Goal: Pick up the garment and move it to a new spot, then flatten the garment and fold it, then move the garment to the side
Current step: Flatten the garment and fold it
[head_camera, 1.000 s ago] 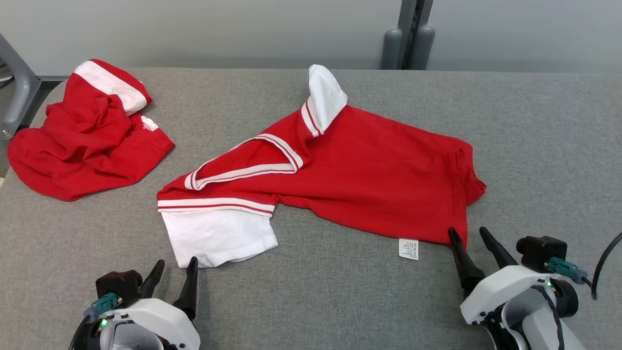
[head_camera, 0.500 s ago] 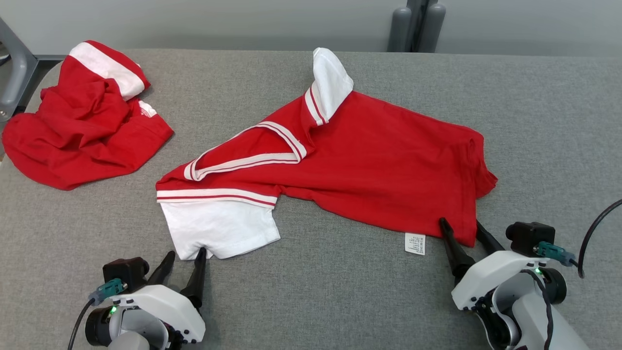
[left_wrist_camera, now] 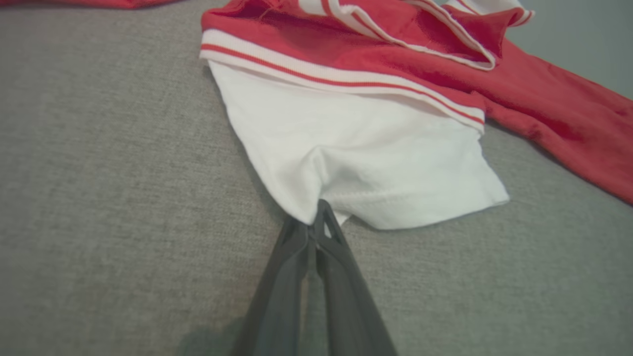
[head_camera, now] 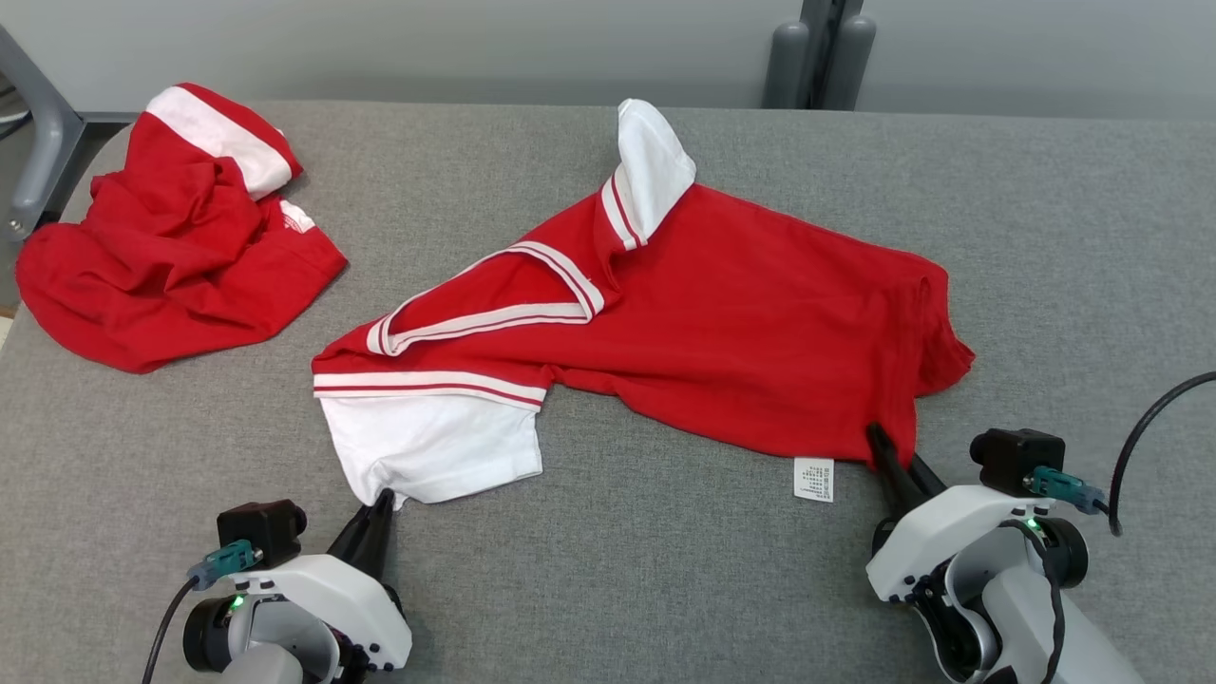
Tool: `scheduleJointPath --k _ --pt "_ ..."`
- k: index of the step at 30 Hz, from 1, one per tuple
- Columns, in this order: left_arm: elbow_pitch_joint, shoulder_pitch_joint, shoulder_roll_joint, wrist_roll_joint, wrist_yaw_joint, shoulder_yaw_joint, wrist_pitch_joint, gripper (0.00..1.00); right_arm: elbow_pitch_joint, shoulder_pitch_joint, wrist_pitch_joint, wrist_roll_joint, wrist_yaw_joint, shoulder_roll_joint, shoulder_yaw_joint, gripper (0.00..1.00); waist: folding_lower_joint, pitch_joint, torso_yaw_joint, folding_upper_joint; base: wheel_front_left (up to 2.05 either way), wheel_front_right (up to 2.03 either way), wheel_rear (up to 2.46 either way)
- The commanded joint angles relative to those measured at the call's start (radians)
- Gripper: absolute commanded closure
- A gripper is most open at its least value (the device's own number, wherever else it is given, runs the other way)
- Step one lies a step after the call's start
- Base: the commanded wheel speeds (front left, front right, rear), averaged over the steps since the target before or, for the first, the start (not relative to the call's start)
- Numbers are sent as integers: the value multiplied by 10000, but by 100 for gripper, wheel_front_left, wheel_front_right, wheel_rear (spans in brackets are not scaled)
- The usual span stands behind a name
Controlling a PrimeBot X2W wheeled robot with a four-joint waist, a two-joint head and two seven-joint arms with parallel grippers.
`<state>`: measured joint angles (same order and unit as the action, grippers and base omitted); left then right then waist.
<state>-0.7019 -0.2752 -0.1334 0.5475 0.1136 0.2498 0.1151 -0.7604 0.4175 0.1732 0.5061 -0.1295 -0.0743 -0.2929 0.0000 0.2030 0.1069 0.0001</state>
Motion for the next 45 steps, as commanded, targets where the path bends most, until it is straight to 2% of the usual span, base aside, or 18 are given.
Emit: scheduleJointPath --k 1,11,19,20,26,32,39,42,45 --pt "-54 6 -73 66 69 63 54 100 -31 -63 178 135 -24 -85 -11 100 0 -140 -11 -1 0 0 0" --pt "1033 442 -553 101 93 43 384 100 599 -352 658 735 -24 -367 -331 100 0 -897 -68 -1 0 0 0" --pt "3382 1506 -1151 440 -207 -204 -384 100 1954 -1235 796 1252 -24 -866 -465 100 0 -1564 -221 -1 0 0 0" --pt "4156 1886 -1342 525 -292 -228 -665 100 2392 -1531 734 1355 -24 -1024 -494 100 0 -1685 -305 -1 0 0 0" --pt "6645 3288 -1825 697 -991 -559 -1448 100 3837 -2652 442 1245 -24 -1460 -11 100 0 -1898 -565 -1 0 0 0" --pt "8728 4155 -2063 657 -1686 -810 -1944 100 5389 -3774 -247 970 -24 -1261 1083 100 0 -1857 -717 -1 0 0 0" --pt "9417 3739 -2251 442 -1724 -554 -2358 100 6343 -3868 -902 556 -24 -902 1570 100 0 -1666 -818 -1 0 0 0" --pt "9314 3173 -2145 625 -1536 -574 -2339 100 6454 -3468 -1012 508 -24 -828 1681 100 0 -1435 -847 -1 0 0 0" --pt "8893 2180 -2318 516 -1276 -603 -2284 100 6351 -2747 -1122 557 -24 -886 1657 100 0 -1046 -880 -1 0 0 0"
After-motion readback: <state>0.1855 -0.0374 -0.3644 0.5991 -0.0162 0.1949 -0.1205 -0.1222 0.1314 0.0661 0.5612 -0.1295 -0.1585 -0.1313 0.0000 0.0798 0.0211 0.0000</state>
